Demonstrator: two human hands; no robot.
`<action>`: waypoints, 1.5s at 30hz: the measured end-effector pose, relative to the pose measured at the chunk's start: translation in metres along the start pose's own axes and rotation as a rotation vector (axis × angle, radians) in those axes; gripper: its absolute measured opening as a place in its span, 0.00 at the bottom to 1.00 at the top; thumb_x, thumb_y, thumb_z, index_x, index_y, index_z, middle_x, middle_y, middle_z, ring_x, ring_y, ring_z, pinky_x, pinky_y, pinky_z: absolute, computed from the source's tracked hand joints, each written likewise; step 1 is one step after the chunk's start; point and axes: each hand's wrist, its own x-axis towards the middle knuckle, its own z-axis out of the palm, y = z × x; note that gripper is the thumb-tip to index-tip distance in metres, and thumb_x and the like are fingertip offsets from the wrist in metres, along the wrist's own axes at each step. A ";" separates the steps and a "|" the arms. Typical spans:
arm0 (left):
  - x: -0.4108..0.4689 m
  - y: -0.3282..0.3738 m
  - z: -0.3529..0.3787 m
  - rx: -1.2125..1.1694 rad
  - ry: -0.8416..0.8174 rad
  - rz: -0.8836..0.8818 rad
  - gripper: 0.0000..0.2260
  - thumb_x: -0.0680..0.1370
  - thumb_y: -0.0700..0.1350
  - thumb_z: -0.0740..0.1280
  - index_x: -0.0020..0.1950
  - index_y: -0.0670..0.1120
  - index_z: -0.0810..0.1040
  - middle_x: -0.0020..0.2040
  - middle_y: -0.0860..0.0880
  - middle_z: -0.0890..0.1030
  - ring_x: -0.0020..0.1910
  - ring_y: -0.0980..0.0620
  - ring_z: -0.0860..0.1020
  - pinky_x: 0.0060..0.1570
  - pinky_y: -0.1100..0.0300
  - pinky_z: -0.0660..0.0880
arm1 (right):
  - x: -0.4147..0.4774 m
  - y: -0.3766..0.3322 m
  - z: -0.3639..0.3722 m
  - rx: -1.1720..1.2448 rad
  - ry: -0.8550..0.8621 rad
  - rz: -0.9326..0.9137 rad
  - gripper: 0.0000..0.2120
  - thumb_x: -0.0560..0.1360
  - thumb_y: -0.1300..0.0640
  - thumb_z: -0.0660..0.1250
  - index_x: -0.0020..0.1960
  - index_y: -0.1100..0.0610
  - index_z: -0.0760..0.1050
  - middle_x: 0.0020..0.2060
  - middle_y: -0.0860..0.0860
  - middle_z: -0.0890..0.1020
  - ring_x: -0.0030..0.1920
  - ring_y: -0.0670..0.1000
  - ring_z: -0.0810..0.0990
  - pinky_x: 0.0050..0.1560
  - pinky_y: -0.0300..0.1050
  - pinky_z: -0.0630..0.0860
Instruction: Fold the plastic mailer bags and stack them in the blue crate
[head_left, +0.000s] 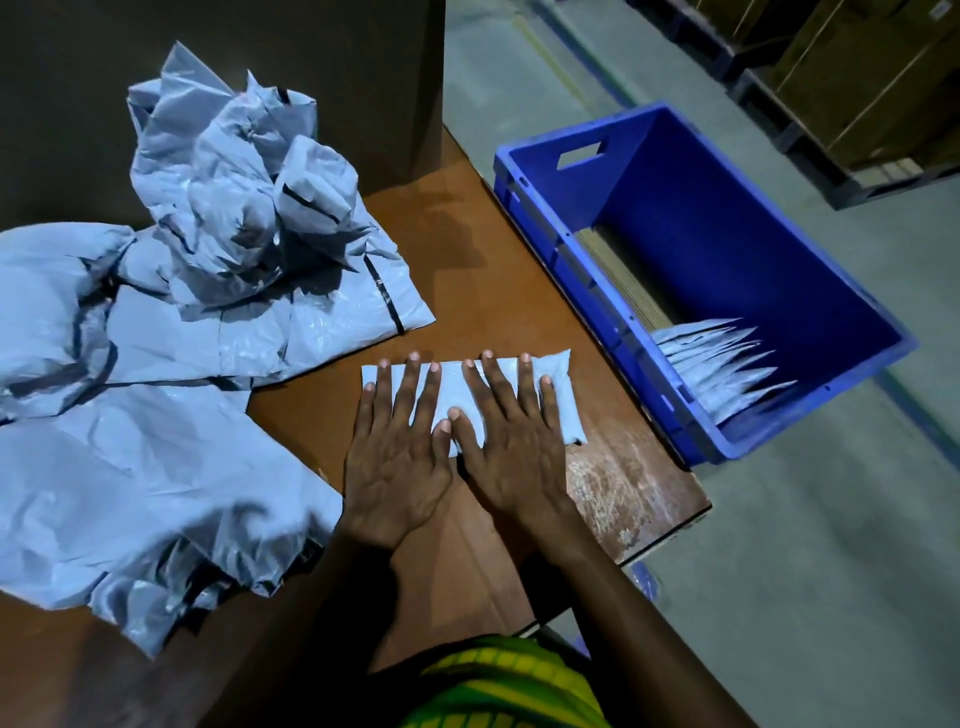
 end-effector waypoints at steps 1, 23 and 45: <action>-0.001 0.000 -0.001 -0.016 -0.009 -0.008 0.28 0.85 0.51 0.53 0.85 0.45 0.53 0.85 0.44 0.51 0.84 0.40 0.46 0.81 0.41 0.51 | 0.000 0.000 -0.002 0.008 -0.019 0.003 0.29 0.86 0.37 0.52 0.84 0.46 0.58 0.84 0.45 0.56 0.85 0.54 0.44 0.83 0.59 0.47; 0.014 0.020 0.003 0.102 -0.045 0.080 0.27 0.87 0.55 0.48 0.86 0.49 0.50 0.86 0.49 0.48 0.84 0.39 0.44 0.77 0.30 0.50 | 0.013 0.052 -0.025 -0.076 -0.158 -0.228 0.28 0.87 0.41 0.43 0.86 0.47 0.49 0.84 0.43 0.50 0.84 0.50 0.39 0.80 0.69 0.45; 0.014 0.013 -0.003 -0.086 -0.099 0.068 0.28 0.86 0.62 0.50 0.83 0.53 0.60 0.85 0.52 0.52 0.84 0.48 0.43 0.74 0.25 0.39 | -0.009 0.062 -0.054 0.408 0.057 -0.135 0.25 0.78 0.39 0.72 0.71 0.48 0.78 0.75 0.44 0.73 0.81 0.45 0.62 0.82 0.58 0.51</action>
